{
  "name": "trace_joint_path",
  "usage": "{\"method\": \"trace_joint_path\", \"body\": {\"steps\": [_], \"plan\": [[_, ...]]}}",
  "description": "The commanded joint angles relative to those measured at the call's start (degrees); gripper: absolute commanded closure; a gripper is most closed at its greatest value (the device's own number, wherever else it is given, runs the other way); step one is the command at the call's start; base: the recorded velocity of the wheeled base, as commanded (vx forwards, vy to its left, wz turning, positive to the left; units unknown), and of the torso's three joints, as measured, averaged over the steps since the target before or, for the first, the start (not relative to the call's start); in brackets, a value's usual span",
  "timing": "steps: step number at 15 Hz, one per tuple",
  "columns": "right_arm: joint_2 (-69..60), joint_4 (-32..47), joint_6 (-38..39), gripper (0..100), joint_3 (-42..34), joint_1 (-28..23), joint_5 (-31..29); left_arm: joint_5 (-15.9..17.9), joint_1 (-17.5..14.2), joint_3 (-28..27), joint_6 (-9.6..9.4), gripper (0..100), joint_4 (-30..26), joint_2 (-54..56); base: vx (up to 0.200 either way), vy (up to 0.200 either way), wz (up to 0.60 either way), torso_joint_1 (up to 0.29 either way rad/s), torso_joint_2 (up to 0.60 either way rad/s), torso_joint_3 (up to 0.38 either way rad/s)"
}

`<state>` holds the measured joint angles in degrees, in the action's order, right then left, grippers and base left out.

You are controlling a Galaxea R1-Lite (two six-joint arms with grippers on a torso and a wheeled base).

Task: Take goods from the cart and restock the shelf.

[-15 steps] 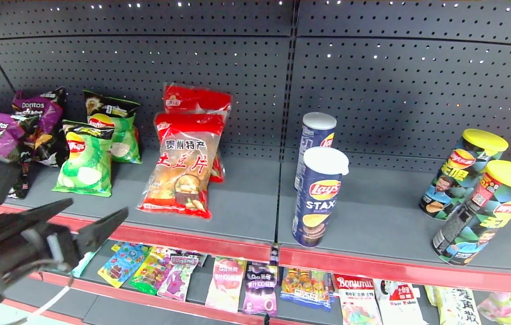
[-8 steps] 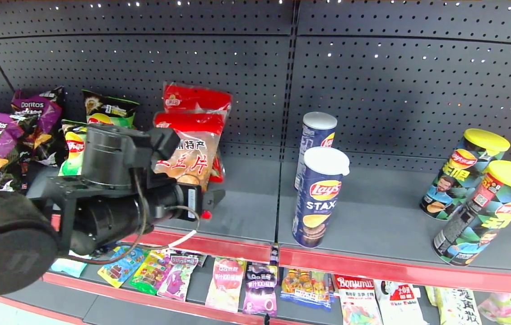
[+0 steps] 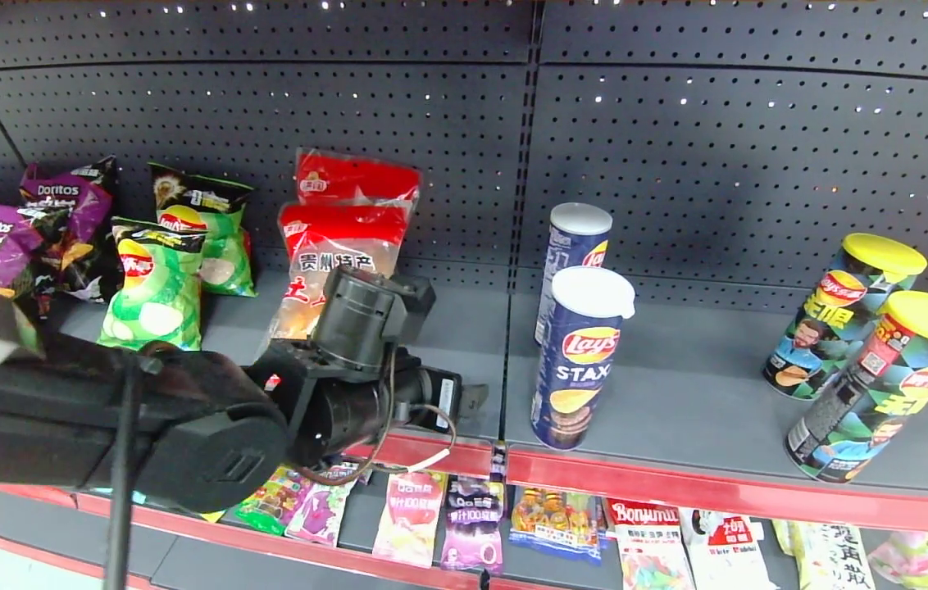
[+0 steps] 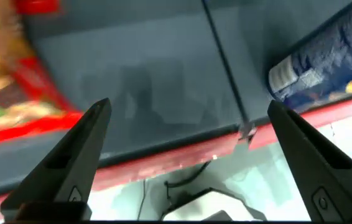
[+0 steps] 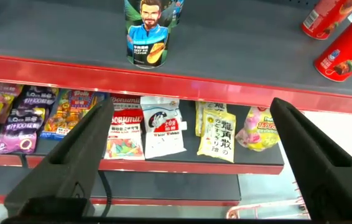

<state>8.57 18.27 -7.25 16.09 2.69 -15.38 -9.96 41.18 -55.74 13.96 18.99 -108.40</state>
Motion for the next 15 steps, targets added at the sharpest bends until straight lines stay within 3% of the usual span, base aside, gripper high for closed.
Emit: {"method": "trace_joint_path", "body": {"steps": [1,5,15], "plan": [[0.3,0.0,0.0,0,0.0,0.0,-0.1,-0.1,0.6,-1.7,0.02,0,-0.3,-3.0,0.000,0.000,0.00,0.000,0.00,0.000],[0.2,0.0,0.0,0,0.1,0.0,-0.2,-0.1,2.2,-4.6,0.10,0,-0.5,-5.9,0.000,0.000,0.00,0.000,0.00,0.000],[-0.4,0.0,0.0,0,0.6,-0.1,-0.4,-2.3,2.6,-9.6,0.02,0,-0.4,-11.2,0.000,0.000,0.00,0.000,0.00,0.000]]}}
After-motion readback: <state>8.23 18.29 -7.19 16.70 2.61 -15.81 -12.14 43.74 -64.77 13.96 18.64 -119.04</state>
